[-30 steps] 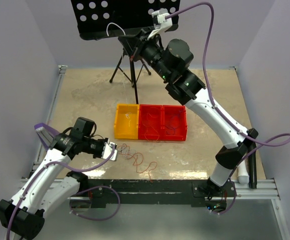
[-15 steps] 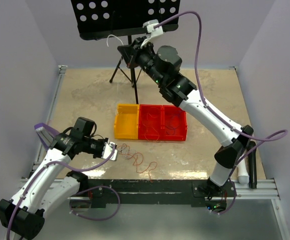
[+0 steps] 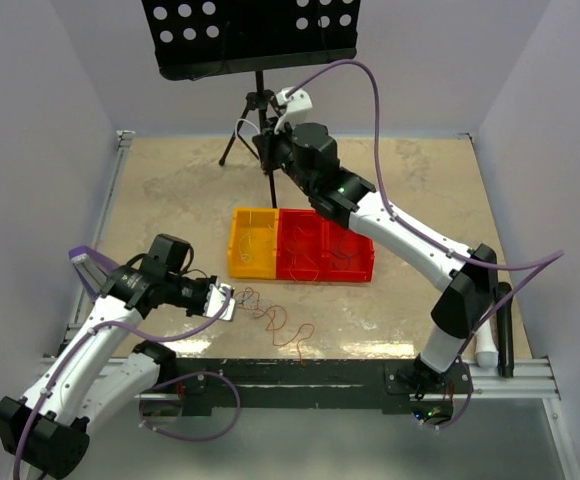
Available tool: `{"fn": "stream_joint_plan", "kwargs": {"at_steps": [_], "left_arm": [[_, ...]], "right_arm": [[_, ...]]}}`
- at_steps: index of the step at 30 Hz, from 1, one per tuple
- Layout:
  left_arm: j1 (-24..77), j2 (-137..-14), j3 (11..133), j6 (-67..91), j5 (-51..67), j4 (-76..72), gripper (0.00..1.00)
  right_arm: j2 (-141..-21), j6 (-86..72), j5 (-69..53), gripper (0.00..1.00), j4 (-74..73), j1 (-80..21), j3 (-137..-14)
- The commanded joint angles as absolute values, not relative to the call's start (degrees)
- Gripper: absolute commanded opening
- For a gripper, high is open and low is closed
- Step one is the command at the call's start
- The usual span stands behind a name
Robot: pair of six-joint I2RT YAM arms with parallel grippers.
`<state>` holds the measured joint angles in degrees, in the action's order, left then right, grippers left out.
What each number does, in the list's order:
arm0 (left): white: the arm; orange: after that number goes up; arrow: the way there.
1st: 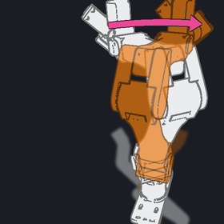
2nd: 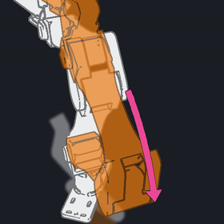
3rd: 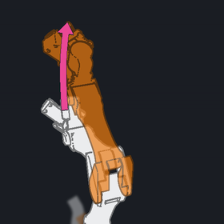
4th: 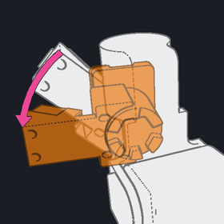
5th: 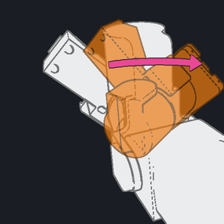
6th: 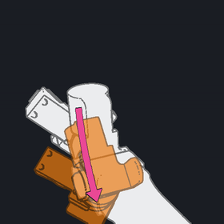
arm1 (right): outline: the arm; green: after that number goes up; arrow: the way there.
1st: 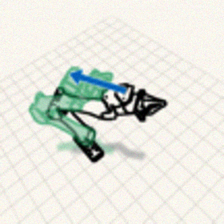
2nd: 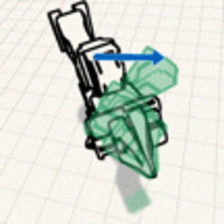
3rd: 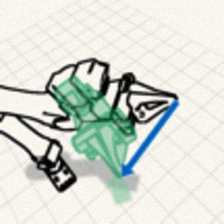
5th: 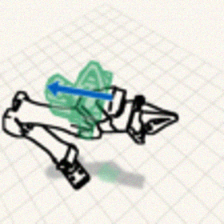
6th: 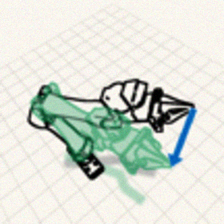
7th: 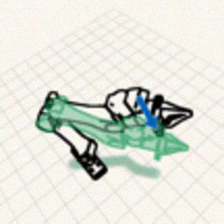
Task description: Untangle the cables
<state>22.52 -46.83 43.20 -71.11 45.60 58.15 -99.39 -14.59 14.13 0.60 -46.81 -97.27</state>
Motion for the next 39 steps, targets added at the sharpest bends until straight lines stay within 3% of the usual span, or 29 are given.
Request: {"fn": "stream_joint_plan", "kwargs": {"at_steps": [1, 21, 39], "left_arm": [[22.32, -47.11, 43.42, -71.28, 47.64, 58.53, 0.05], [22.32, -47.28, 45.26, -70.84, 47.99, 59.33, 0.05], [22.32, -47.55, 45.88, -70.84, 47.90, 59.33, 0.05]], "right_arm": [[-94.75, -12.22, 18.28, 0.00, 2.20, -46.58, -96.77], [-107.83, -18.19, 18.63, 0.00, 2.03, -49.92, -90.18], [-120.23, -21.18, 24.44, 0.00, -12.13, -51.15, -97.20]]}}
